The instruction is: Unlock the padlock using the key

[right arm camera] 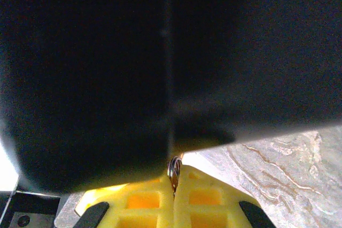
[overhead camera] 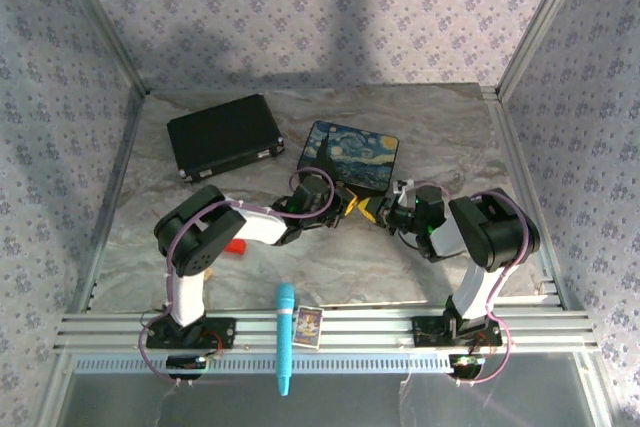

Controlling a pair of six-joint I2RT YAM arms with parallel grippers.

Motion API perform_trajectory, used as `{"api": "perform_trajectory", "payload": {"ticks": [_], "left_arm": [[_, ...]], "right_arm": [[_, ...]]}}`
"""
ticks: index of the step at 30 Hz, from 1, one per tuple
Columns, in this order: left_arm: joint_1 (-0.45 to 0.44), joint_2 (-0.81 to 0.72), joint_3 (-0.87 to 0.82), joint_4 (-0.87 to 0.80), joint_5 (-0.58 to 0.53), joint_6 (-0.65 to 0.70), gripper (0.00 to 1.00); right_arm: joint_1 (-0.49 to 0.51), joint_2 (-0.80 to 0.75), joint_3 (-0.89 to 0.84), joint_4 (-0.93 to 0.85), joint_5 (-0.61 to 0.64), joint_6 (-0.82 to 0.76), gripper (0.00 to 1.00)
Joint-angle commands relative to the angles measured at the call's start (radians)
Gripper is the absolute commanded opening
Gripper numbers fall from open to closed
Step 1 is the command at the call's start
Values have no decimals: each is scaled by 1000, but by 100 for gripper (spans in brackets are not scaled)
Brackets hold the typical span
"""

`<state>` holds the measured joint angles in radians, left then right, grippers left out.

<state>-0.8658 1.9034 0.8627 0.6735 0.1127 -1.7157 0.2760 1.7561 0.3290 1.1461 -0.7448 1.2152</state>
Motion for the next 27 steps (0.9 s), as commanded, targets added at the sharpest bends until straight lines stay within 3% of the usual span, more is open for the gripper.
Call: {"api": "perform_trajectory", "payload": {"ticks": [1, 5, 9, 11, 13, 17, 21, 23, 25, 26, 27], "left_arm": [[-13, -15, -2, 44, 79, -32, 0], [-13, -20, -4, 31, 76, -27, 0], [-19, -21, -7, 33, 73, -15, 0], [-20, -25, -7, 29, 71, -12, 0], [-18, -31, -8, 21, 67, -7, 0], [-14, -45, -12, -22, 57, 7, 0], [-4, -62, -17, -80, 46, 25, 0], [1, -67, -12, -106, 49, 35, 0], [6, -72, 4, -154, 55, 60, 0], [8, -74, 11, -177, 57, 71, 0], [8, -76, 15, -195, 57, 80, 0]], "right_arm": [[26, -20, 34, -132, 65, -140, 4], [20, -39, 37, -173, 74, -140, 5], [-15, 46, 51, -24, -36, 117, 11], [-15, 85, 44, 73, -52, 212, 18], [-19, 57, 25, 24, -39, 179, 28], [-26, -116, -21, -253, 43, -21, 33], [2, -415, 23, -785, 196, -349, 35], [26, -544, 48, -953, 297, -484, 39], [49, -640, 93, -1099, 377, -616, 66], [61, -666, 127, -1172, 408, -672, 71], [77, -684, 169, -1254, 460, -732, 96]]}}
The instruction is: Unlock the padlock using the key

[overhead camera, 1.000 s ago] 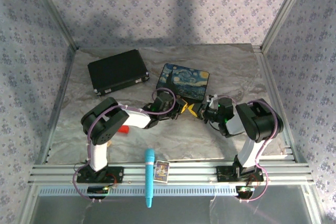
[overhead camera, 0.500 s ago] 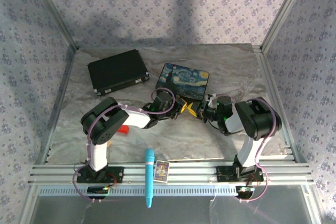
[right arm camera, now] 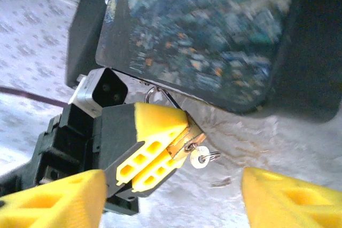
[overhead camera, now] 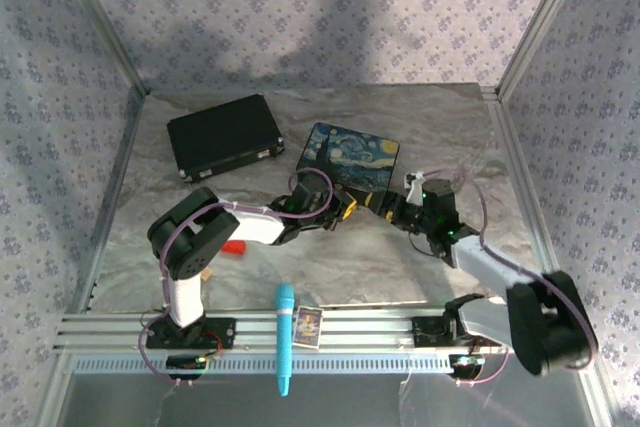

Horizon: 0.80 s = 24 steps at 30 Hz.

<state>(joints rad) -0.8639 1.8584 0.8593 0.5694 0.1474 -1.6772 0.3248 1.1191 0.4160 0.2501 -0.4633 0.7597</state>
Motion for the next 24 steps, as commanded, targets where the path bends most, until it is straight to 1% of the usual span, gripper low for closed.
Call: {"api": "perform_trajectory", "payload": {"ticks": [1, 3, 5, 6, 8, 9, 10, 12, 15, 16, 20, 24], "left_arm": [[5, -32, 23, -106, 24, 45, 0], [5, -35, 25, -120, 25, 48, 0], [6, -37, 26, -127, 28, 48, 0], [6, -39, 27, -134, 32, 50, 0], [6, -41, 28, -146, 41, 55, 0], [6, -41, 26, -141, 44, 54, 0], [4, -42, 19, -131, 42, 53, 0], [2, -46, 10, -126, 43, 50, 0], [1, -56, -2, -124, 48, 49, 0], [2, -60, -4, -127, 49, 51, 0], [2, -68, -3, -135, 57, 58, 0], [3, -70, -2, -134, 70, 59, 0]], "right_arm": [[47, -57, 119, -428, 239, -322, 99], [92, -91, 147, -483, 373, -383, 99], [146, -129, 141, -474, 464, -431, 91], [172, -140, 129, -446, 472, -477, 84], [216, -149, 92, -368, 441, -585, 59], [242, -148, 71, -320, 450, -633, 57], [266, -140, 58, -293, 489, -650, 54], [288, -108, 55, -274, 484, -695, 53], [332, -34, 67, -251, 524, -734, 50], [344, -8, 72, -236, 525, -746, 47], [368, 58, 74, -158, 516, -784, 37], [379, 108, 96, -136, 547, -813, 34]]}}
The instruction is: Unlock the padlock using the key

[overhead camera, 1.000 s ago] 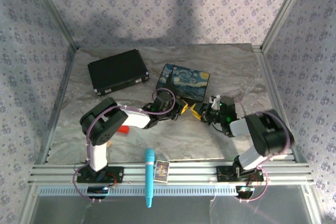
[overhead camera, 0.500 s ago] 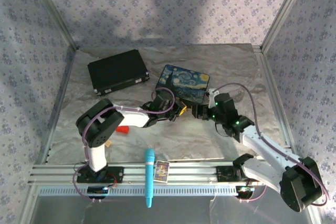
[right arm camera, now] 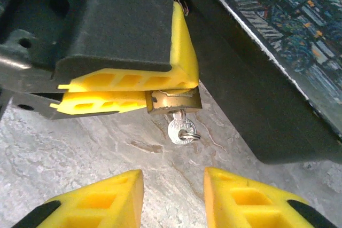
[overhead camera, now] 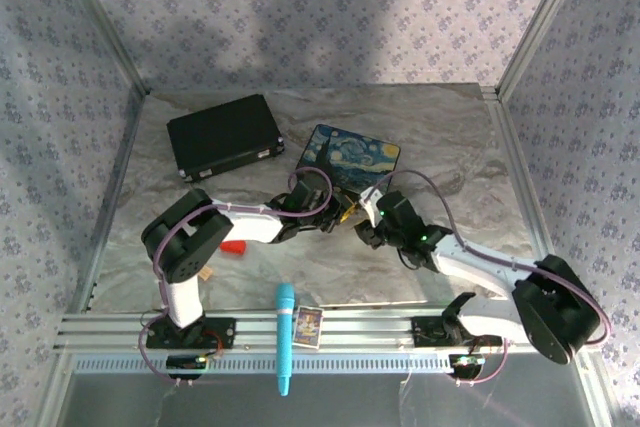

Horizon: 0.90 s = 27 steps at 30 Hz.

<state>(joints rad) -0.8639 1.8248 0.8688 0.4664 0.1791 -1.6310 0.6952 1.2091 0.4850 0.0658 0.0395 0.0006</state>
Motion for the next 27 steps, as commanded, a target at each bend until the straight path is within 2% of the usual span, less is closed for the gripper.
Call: {"api": "perform_trajectory", "payload": {"ticks": [1, 13, 16, 22, 27], "left_arm": [[1, -38, -13, -29, 39, 11, 0], [3, -46, -19, -18, 53, 23, 0], [2, -45, -21, -12, 63, 26, 0], [1, -48, -37, 7, 66, 20, 0], [1, -50, -35, 3, 74, 28, 0]], "right_arm": [[9, 26, 27, 57, 53, -56, 33], [11, 117, 56, 96, 11, -80, 31], [10, 130, 68, 98, 16, -92, 20], [-24, 136, 61, 96, -19, -73, 13], [-100, 123, 39, 120, -167, -20, 7]]}}
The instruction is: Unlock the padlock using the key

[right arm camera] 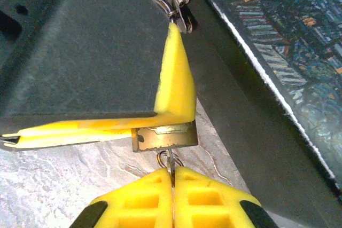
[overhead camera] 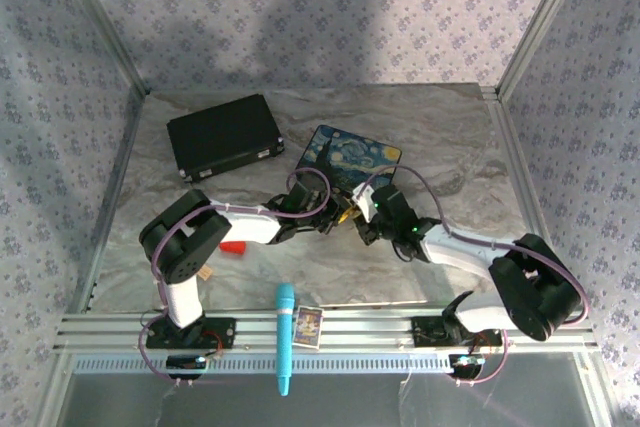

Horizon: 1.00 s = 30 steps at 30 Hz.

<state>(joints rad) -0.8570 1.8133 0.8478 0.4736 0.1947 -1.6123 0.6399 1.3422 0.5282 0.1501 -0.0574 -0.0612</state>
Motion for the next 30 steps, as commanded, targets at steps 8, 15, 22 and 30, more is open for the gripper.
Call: {"api": "perform_trajectory", "payload": {"ticks": [8, 15, 22, 30], "left_arm": [[-4, -40, -32, 8, 63, 8, 0], [-5, -46, -43, -17, 62, 31, 0], [-14, -60, -3, -239, 4, 217, 0], [-20, -66, 87, -521, -87, 453, 0]], "right_arm": [[-137, -23, -33, 55, -169, 106, 7], [-164, -26, -28, 45, -162, 138, 25], [-201, -37, -35, 42, -102, 179, 38], [-214, -58, -52, 70, -148, 213, 50]]}}
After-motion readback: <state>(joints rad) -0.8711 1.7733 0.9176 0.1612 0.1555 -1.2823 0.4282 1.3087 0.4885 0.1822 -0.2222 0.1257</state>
